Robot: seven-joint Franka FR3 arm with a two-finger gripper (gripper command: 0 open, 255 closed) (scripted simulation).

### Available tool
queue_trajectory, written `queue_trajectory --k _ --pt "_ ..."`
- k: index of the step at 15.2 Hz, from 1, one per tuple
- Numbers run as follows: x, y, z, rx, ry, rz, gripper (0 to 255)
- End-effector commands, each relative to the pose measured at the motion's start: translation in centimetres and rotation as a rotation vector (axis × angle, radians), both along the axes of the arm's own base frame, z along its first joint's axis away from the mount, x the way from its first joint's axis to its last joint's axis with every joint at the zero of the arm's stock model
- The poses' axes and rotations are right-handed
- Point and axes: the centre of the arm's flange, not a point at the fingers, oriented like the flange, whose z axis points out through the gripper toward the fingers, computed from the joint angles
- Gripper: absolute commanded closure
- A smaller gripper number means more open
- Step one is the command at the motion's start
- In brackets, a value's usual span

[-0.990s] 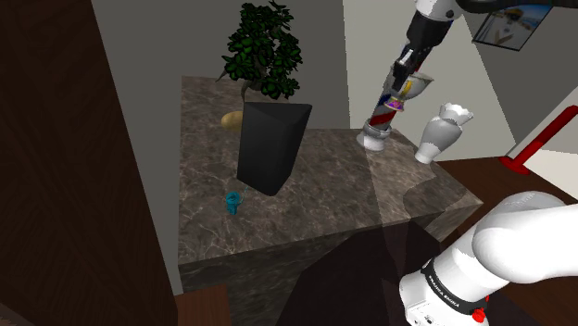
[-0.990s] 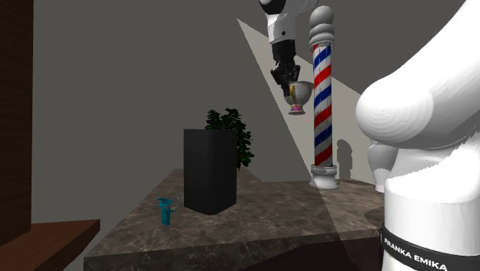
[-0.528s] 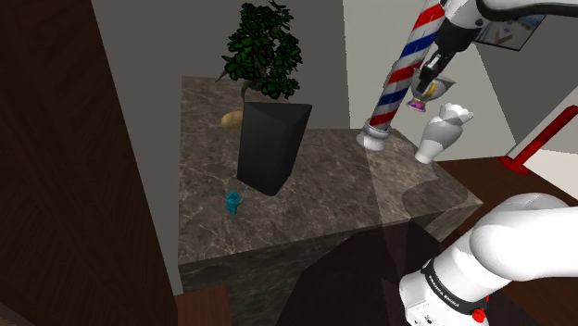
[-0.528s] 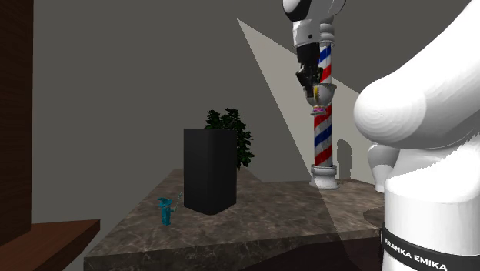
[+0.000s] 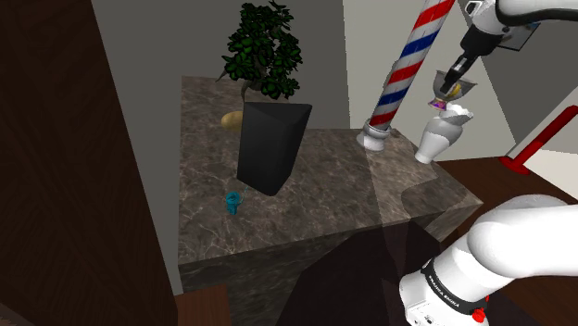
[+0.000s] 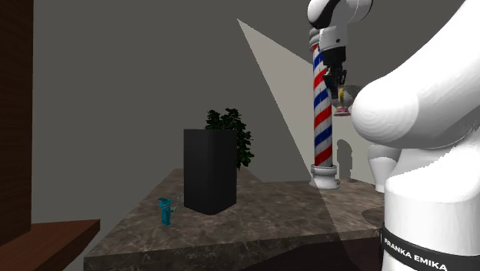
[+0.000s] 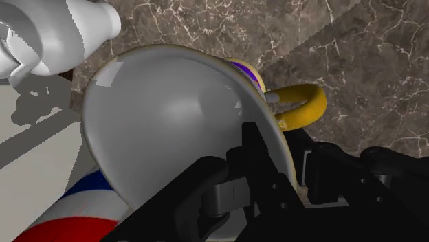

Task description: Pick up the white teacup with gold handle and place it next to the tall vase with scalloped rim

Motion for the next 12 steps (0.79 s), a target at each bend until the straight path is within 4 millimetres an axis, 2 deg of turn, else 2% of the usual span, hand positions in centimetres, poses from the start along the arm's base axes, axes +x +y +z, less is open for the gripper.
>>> queue_trajectory --k 1,12 --pt "-1.0 -2.4 -0.1 -0.001 0.000 0.001 255" --pt "-5.1 -16.4 0.0 -0.001 0.000 0.001 255"
